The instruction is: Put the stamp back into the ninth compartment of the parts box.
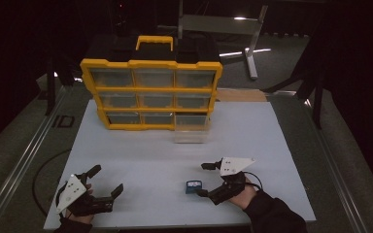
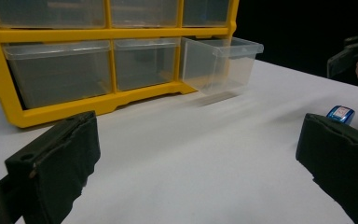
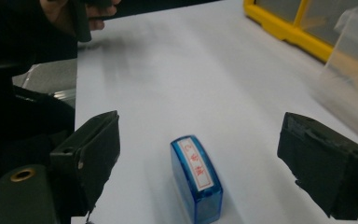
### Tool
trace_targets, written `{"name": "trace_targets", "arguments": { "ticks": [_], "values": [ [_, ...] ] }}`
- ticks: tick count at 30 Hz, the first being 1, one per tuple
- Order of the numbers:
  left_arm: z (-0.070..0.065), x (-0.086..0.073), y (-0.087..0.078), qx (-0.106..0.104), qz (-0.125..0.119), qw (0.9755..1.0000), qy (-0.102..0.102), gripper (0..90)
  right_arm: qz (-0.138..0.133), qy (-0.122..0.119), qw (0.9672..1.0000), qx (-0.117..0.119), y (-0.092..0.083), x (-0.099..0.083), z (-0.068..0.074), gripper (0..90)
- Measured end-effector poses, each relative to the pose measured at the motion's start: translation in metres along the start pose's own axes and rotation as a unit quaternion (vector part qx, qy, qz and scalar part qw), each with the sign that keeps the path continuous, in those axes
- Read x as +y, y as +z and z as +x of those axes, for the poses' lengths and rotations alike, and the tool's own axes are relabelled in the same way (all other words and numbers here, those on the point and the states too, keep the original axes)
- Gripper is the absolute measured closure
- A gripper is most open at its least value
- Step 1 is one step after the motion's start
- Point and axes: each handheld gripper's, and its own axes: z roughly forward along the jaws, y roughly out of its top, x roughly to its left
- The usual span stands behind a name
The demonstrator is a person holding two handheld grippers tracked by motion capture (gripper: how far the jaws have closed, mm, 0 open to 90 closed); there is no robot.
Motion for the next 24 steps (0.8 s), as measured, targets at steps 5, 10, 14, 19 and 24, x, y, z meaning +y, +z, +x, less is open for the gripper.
{"name": "trace_targets", "arguments": {
  "ticks": [5, 10, 14, 19, 24],
  "values": [
    [0.000, 0.000, 0.000, -0.001, 0.000, 1.0000, 0.000, 0.3, 0.012, 0.004, 0.9998, 0.012, 0.007, -0.008, -0.002, 15.7],
    [0.000, 0.000, 0.000, -0.001, -0.001, 1.0000, -0.004, 0.3, 0.027, 0.000, 0.9994, 0.019, 0.015, -0.015, -0.002, 14.8],
    [0.000, 0.000, 0.000, -0.002, 0.000, 1.0000, -0.005, 0.3, 0.044, -0.005, 0.9987, 0.027, 0.021, -0.020, -0.002, 17.3],
    [0.000, 0.000, 0.000, -0.002, 0.000, 1.0000, -0.005, 0.3, 0.059, -0.009, 0.9974, 0.040, 0.026, -0.025, -0.005, 29.3],
    [0.000, 0.000, 0.000, -0.002, 0.000, 1.0000, -0.005, 0.3, 0.073, -0.010, 0.9959, 0.052, 0.028, -0.028, -0.009, 40.9]
  ]
}}
